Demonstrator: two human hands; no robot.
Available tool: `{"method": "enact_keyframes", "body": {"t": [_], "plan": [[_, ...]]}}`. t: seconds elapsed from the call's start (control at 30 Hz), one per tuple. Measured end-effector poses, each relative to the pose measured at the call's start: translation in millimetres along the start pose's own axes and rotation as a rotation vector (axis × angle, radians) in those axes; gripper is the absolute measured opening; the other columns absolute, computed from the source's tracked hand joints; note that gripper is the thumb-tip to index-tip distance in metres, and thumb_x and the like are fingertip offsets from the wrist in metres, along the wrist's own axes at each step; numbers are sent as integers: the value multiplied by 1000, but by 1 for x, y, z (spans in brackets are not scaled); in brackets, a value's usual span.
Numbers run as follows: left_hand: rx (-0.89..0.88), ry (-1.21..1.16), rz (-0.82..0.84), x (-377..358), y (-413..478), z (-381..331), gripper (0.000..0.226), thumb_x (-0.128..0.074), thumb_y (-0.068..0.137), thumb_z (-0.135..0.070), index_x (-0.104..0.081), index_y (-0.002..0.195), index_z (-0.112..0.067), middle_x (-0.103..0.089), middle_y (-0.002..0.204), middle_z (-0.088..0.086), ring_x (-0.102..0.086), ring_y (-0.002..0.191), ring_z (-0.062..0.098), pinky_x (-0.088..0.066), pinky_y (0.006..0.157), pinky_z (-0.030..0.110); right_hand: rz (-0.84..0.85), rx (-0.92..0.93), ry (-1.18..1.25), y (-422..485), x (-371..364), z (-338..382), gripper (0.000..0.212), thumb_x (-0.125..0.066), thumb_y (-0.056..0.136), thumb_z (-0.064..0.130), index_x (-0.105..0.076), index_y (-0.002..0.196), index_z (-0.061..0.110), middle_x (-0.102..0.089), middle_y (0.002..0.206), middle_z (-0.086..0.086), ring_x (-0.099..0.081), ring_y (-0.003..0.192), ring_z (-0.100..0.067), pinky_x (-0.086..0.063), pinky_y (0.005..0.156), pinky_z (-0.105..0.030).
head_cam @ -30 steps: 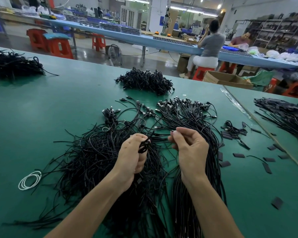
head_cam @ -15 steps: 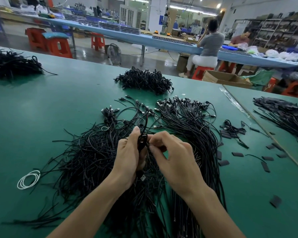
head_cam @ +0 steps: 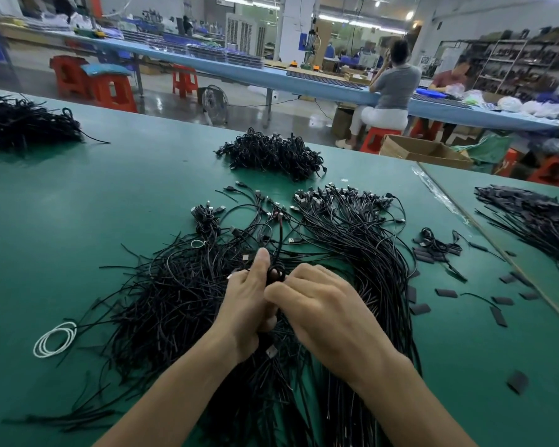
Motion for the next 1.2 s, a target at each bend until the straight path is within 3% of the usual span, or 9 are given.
{"method": "enact_keyframes", "body": {"t": [0.13, 0.23, 0.4, 0.53, 0.6, 0.67, 0.77, 0.93, 1.2], "plan": [[206, 275, 222, -9, -7, 21, 44, -42, 97, -15, -59, 57, -25, -40, 48, -5, -29, 41, 7, -18, 43, 17, 145, 137, 29, 6, -2, 9, 27, -74, 68, -1, -66, 88, 15, -68, 79, 5, -57, 84, -19, -48, 75, -32], [342, 328, 277, -10, -14, 29, 56, -33, 92, -12, -56, 42, -24, -42, 45, -3, -29, 38, 6, -16, 39, 13, 171, 38, 159, 7, -3, -2, 17, -76, 78, 6, -67, 87, 18, -65, 78, 10, -55, 87, -13, -49, 77, -31], [435, 264, 365, -14, -17, 39, 65, -35, 97, -52, -63, 49, -19, -35, 45, -4, -23, 35, 6, -16, 34, 11, 192, -295, 415, 1, -16, -34, 15, -71, 85, 16, -63, 87, 29, -60, 78, 19, -52, 84, -2, -48, 78, -35], [473, 122, 593, -23, -27, 38, 88, -46, 58, -99, -65, 68, -14, -27, 51, -7, -20, 37, 3, -20, 31, 11, 203, -401, 599, -4, -18, -40, 20, -74, 81, 6, -62, 80, 22, -67, 71, 9, -65, 55, -9, -53, 65, -25], [460, 74, 710, -29, -35, 31, 83, -63, 48, -94, -66, 74, -15, -29, 54, -9, -18, 42, 3, -20, 32, 11, 192, -433, 624, -3, -16, -43, 22, -77, 79, 5, -61, 82, 21, -67, 74, 9, -65, 54, -8, -51, 59, -20], [407, 153, 765, -31, -39, 26, 65, -83, 50, -67, -60, 81, -14, -32, 57, -9, -18, 45, 2, -17, 35, 11, 219, -455, 590, -3, -17, -46, 27, -81, 77, 9, -63, 89, 25, -67, 74, 8, -65, 62, -5, -50, 61, -17], [309, 365, 803, -34, -43, 22, 34, -77, 58, -24, -54, 83, -15, -42, 62, -7, -31, 44, 0, -24, 35, 12, 350, -464, 562, -5, -25, -45, 29, -82, 78, 13, -70, 101, 26, -66, 73, 10, -64, 67, -3, -48, 61, -13], [332, 515, 760, -31, -41, 25, 29, -79, 73, -10, -52, 76, -19, -47, 57, -9, -37, 39, -1, -26, 33, 12, 393, -521, 414, -11, -25, -52, 17, -82, 77, 33, -74, 91, 30, -64, 73, 13, -60, 76, -1, -58, 69, -33], [268, 629, 704, -32, -31, 28, 26, -80, 78, -20, -61, 62, -26, -46, 56, -8, -38, 47, 5, -28, 40, 16, 486, -531, 262, -11, -29, -51, 15, -76, 81, 35, -68, 82, 23, -60, 78, 11, -61, 78, -10, -54, 68, -31]]}}
Point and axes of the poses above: each hand's wrist, its own y-axis towards the middle knuckle, its own x-axis out of the back of the hand, z = x × y, the point moved 9 cm from there along y, towards the middle knuckle
